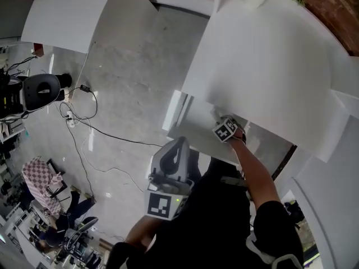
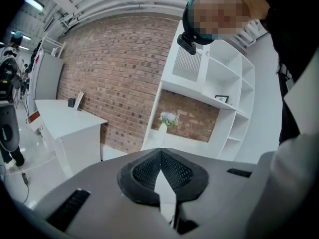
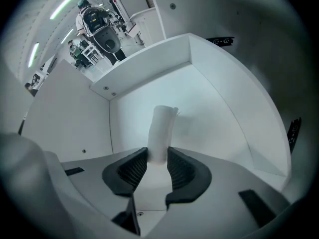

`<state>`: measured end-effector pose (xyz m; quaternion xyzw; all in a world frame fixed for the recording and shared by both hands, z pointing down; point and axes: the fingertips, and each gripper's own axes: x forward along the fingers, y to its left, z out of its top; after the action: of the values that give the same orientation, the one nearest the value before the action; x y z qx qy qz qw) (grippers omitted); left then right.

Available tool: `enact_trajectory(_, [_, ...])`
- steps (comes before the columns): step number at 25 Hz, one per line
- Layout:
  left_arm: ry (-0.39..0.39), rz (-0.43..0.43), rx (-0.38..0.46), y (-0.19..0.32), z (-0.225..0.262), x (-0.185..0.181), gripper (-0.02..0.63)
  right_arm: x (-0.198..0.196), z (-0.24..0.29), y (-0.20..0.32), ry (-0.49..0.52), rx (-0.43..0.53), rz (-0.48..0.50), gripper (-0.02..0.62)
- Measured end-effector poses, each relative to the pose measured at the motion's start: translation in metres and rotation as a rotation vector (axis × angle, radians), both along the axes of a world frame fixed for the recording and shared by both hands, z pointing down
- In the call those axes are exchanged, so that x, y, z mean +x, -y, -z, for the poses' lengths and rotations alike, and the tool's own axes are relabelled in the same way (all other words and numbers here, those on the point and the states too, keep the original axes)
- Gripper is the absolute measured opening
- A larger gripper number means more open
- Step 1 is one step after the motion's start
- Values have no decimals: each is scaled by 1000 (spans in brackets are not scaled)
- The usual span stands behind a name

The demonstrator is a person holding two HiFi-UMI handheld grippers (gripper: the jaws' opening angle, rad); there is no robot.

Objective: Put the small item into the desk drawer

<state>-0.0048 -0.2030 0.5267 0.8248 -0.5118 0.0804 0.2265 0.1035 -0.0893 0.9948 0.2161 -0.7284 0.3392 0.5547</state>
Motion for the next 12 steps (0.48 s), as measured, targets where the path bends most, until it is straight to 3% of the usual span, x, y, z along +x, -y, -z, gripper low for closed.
enact_trajectory(12, [18, 8, -11, -2, -11, 5, 25, 10, -23, -6, -26, -43, 13, 146])
